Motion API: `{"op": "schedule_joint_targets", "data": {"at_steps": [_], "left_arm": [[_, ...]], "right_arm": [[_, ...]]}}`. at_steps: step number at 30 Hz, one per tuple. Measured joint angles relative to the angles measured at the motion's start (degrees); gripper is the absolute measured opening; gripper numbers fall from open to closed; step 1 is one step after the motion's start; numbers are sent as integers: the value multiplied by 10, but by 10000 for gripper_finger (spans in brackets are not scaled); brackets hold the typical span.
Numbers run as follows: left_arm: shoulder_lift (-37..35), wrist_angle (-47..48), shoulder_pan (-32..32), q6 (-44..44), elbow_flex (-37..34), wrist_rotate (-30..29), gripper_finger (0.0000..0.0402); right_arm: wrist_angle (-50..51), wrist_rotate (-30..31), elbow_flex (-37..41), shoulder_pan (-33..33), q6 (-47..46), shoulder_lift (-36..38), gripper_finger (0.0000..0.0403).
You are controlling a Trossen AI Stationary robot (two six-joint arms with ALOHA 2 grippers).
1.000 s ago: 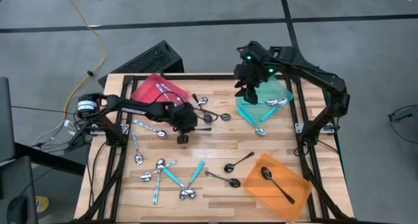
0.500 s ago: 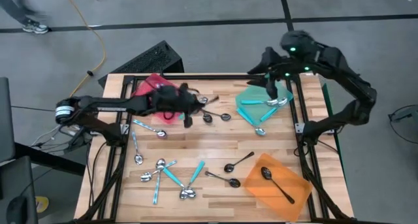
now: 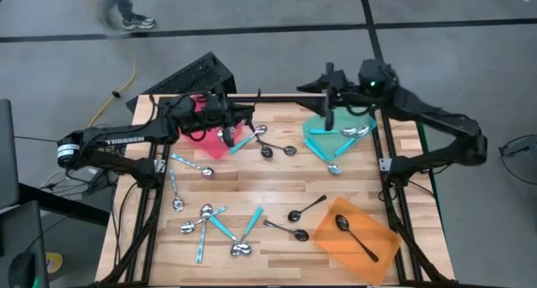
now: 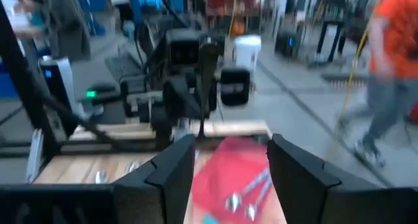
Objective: Sort silverware by color (type)
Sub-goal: Put the black spoon into the orange bin
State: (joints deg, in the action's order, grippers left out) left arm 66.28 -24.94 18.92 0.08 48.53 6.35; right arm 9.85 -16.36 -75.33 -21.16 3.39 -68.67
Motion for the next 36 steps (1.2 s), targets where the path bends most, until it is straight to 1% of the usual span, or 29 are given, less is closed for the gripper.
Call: {"op": "schedule_joint_targets", "data": {"at_steps": [2, 8, 12, 18, 23, 29, 36], "left_arm": [[0, -8, 0, -4, 0, 0, 0], [0, -12, 0, -7, 0, 1, 0], [0, -18, -1, -8, 0, 9, 0], [0, -19, -1, -9, 0, 14, 0], [0, -18, -1, -7, 0, 14, 1], [1, -16, -1, -5, 0, 14, 1], [5, -15, -1, -3, 0, 21, 1]], "right_arm": [[-78, -1, 20, 6, -8, -14, 214], [-184, -3, 25, 23, -25, -78, 214], [-233, -4, 24, 35, -32, -115, 214], [-266, -3, 24, 38, -66, -152, 217], [-297, -5, 24, 45, -84, -169, 230], [-303, -4, 23, 52, -81, -169, 248], [-307, -4, 23, 52, -81, -169, 251]]}}
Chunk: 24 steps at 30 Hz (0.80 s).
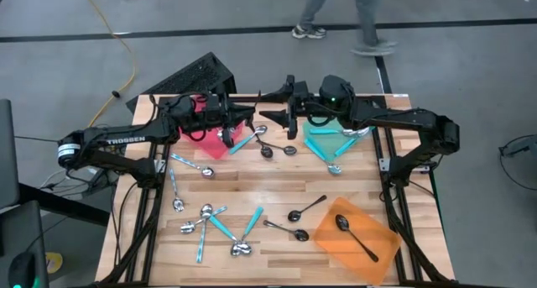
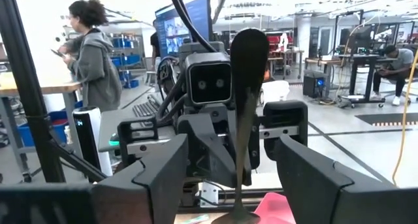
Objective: Sort silverware by color (type)
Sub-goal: Put the black spoon into the orange bin
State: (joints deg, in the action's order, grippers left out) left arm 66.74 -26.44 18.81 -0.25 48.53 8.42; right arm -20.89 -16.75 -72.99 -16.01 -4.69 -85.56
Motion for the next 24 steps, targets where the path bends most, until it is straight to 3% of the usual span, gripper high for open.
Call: {"op": "schedule_joint_targets", "data": {"at_steps": [24], "left_arm": [[43, -80, -11, -7, 0, 12, 1]], "right_arm": [[-10, 1, 0, 0, 2, 0, 251]]}}
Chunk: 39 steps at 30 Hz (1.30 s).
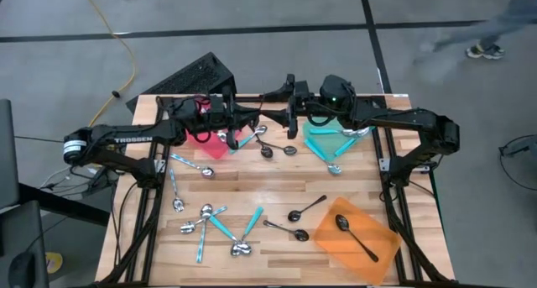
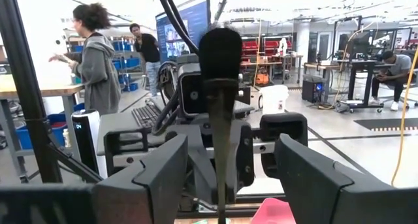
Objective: Sort silverware by color (type)
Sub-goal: Put the black spoon into the orange bin
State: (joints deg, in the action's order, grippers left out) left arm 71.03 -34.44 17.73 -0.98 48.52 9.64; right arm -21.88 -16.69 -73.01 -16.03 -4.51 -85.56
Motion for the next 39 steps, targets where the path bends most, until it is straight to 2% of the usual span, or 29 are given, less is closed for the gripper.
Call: {"op": "schedule_joint_targets", "data": {"at_steps": [9, 15, 20, 29, 39], "left_arm": [[2, 0, 0, -3, 0, 0, 1], [2, 0, 0, -3, 0, 0, 1], [2, 0, 0, -3, 0, 0, 1], [2, 3, 0, -5, 0, 3, 1], [3, 9, 0, -23, 0, 6, 1]], "right_arm": [[8, 0, 0, -2, 1, 0, 226], [8, 0, 0, -2, 0, 0, 189], [13, 0, 0, 0, 0, 0, 143], [24, -14, -1, 2, 0, 0, 32], [34, -12, -1, 2, -13, 1, 27]]}}
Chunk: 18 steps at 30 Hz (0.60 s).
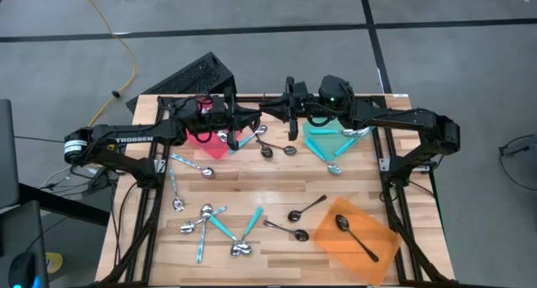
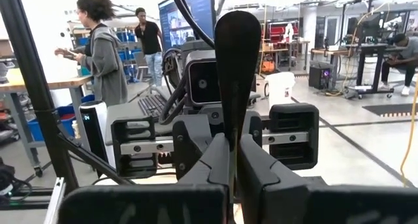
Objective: Sort silverware by color (type)
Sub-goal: Put the black spoon into the orange bin
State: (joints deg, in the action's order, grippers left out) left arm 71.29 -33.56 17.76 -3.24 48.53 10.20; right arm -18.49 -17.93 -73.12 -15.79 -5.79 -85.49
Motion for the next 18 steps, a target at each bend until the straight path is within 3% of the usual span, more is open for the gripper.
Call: {"op": "schedule_joint_targets", "data": {"at_steps": [5, 14, 18], "left_arm": [[0, 18, 0, -21, 0, 10, 21], [-1, 64, 0, -62, 0, 35, 122], [-12, 105, 0, -67, 0, 35, 153]], "right_arm": [[5, 0, 0, 0, -9, 0, 27], [5, 0, 0, -1, -19, 0, 27], [55, -1, 1, -14, -19, 16, 27]]}}
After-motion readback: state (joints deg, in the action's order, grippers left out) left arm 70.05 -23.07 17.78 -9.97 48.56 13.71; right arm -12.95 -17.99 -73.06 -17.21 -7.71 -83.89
